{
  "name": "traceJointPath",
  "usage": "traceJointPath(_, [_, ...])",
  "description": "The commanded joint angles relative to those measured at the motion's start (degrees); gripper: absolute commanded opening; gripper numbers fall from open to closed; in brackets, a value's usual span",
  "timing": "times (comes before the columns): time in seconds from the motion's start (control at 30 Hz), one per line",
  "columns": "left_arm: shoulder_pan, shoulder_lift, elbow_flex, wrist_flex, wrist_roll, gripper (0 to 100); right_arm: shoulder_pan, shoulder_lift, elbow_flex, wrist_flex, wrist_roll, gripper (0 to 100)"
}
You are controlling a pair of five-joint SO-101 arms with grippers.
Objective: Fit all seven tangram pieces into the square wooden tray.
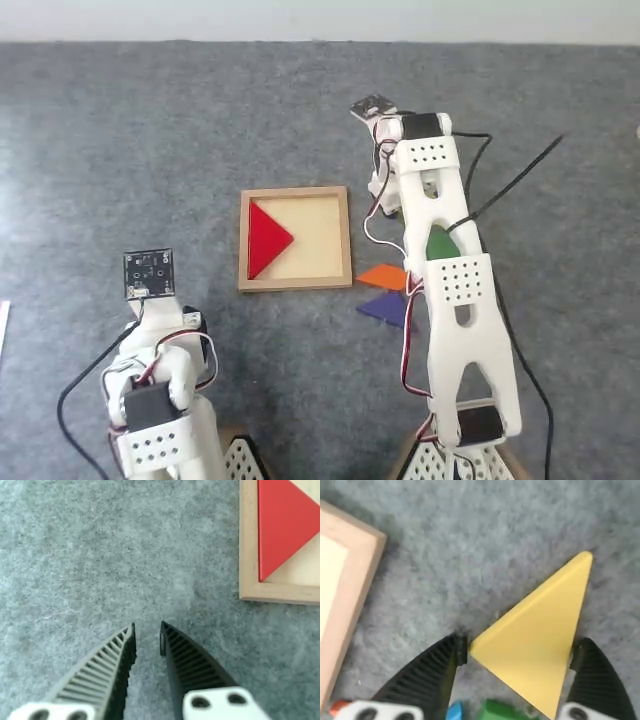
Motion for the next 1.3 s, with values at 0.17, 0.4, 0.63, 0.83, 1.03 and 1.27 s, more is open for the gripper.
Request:
traceJointPath(0.17, [-0.4,-1.1,-0.7,0.2,-0.1,8,-0.6,-0.2,-1.2,-1.7,2.2,21.8])
traceJointPath(0.4, [-0.4,-1.1,-0.7,0.2,-0.1,8,0.3,-0.3,-1.2,-1.1,2.2,19.8])
traceJointPath(0.63, [-0.4,-1.1,-0.7,0.2,-0.1,8,0.0,-3.6,-1.3,1.0,2.3,19.8])
traceJointPath(0.83, [-0.4,-1.1,-0.7,0.2,-0.1,8,-1.4,-10.9,-0.9,4.3,6.0,19.8])
traceJointPath(1.03, [-0.4,-1.1,-0.7,0.2,-0.1,8,-3.9,-15.8,-0.8,4.5,10.3,19.7])
traceJointPath(1.27, [-0.4,-1.1,-0.7,0.2,-0.1,8,-6.8,-17.5,-0.8,4.4,11.3,20.2])
